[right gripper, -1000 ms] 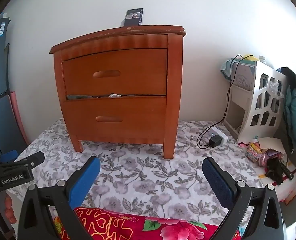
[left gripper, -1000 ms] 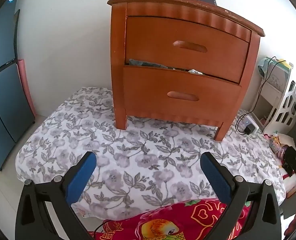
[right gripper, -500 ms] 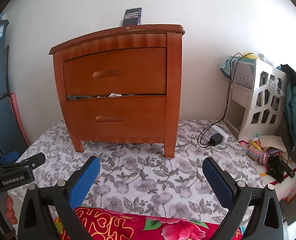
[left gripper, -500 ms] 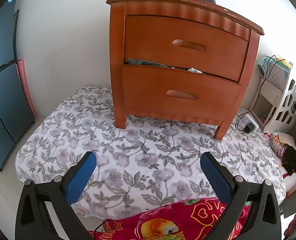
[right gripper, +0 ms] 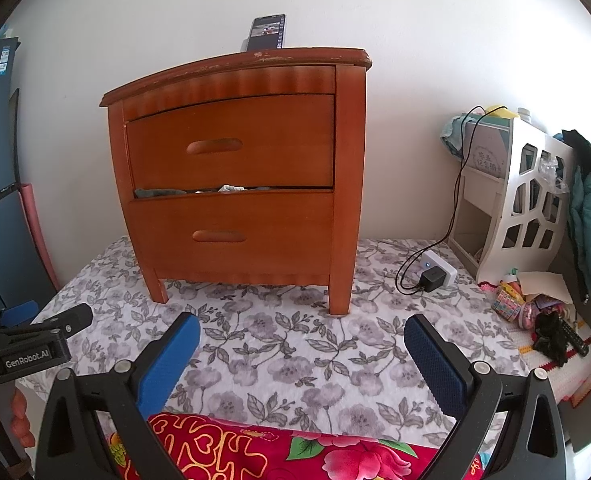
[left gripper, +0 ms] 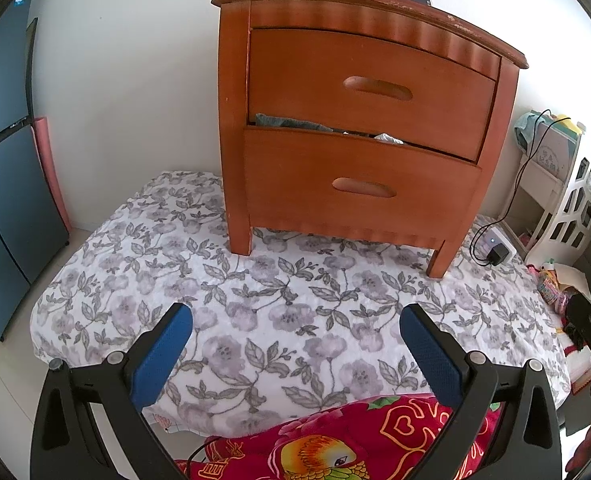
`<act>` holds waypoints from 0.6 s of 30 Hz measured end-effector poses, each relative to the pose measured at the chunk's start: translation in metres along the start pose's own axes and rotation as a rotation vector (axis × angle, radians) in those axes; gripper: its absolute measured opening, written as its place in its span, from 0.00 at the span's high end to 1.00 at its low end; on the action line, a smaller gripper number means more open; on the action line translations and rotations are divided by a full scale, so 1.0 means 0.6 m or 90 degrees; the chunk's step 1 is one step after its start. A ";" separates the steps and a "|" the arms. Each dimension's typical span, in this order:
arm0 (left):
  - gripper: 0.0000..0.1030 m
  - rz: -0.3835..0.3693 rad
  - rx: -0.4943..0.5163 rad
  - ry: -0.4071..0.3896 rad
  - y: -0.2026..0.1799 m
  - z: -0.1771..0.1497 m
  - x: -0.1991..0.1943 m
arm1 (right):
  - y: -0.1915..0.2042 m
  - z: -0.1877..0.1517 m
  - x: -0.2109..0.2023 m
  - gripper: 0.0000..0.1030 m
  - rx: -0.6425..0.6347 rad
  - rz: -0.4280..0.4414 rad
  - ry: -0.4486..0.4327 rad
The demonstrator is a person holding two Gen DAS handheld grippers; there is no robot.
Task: Take underwear out of drawer
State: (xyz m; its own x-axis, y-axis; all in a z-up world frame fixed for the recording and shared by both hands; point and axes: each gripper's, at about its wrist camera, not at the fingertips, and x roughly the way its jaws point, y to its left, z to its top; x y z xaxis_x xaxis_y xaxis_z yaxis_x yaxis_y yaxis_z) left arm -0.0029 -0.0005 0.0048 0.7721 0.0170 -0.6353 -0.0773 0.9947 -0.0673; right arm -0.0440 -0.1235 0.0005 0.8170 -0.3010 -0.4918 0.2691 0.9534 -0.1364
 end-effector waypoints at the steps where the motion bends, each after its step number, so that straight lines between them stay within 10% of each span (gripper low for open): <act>1: 0.00 0.000 -0.001 0.001 0.000 0.000 0.000 | 0.000 0.000 0.000 0.00 0.000 0.000 0.001; 18: 0.00 0.002 -0.004 0.013 0.004 -0.003 0.006 | 0.000 -0.003 0.004 0.00 -0.001 0.000 0.009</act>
State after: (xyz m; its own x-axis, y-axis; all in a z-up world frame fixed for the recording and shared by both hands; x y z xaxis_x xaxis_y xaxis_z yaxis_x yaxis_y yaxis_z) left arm -0.0014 0.0019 0.0007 0.7584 0.0183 -0.6515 -0.0840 0.9940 -0.0700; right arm -0.0430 -0.1240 -0.0025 0.8098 -0.3000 -0.5042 0.2679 0.9536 -0.1372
